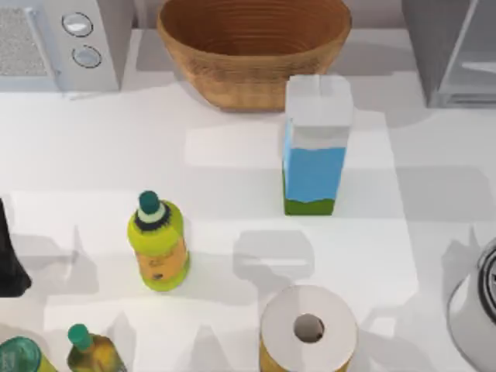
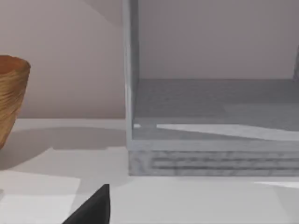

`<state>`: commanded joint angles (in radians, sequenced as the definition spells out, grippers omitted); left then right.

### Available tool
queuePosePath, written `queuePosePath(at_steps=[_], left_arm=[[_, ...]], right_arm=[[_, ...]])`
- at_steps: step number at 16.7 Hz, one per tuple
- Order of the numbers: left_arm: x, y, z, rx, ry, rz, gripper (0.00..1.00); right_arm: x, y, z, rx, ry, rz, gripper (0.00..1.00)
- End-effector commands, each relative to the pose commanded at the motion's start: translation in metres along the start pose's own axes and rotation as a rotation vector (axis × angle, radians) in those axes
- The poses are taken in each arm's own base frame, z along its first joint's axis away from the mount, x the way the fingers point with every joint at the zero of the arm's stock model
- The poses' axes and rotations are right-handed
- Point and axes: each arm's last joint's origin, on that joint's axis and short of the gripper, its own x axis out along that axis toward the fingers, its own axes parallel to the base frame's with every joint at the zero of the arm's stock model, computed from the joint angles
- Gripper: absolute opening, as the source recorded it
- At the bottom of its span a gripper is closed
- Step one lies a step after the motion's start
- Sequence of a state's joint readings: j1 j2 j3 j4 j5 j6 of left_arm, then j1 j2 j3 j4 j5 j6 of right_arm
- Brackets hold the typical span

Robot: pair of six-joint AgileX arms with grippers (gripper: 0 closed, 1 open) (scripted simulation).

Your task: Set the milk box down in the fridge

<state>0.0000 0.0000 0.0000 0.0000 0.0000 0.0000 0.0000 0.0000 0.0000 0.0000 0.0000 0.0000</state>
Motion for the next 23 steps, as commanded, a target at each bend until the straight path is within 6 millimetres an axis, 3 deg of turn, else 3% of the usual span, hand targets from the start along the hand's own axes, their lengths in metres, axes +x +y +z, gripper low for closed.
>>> queuePosePath(at_steps=[6, 11, 17, 23], left_arm=[[0.0, 0.0, 0.0, 0.0, 0.0, 0.0, 1.0], [0.0, 0.0, 0.0, 0.0, 0.0, 0.0, 1.0], [0.0, 0.0, 0.0, 0.0, 0.0, 0.0, 1.0], [0.0, 0.0, 0.0, 0.0, 0.0, 0.0, 1.0]], right_arm=[[0.004, 0.008, 0.014, 0.003, -0.014, 0.05, 1.0], [0.03, 0.033, 0.031, -0.013, 0.058, 0.142, 1.0], [0.088, 0.102, 0.023, -0.095, 0.232, 0.186, 1.0], [0.13, 0.182, -0.033, -0.147, 0.31, 0.1, 1.0]])
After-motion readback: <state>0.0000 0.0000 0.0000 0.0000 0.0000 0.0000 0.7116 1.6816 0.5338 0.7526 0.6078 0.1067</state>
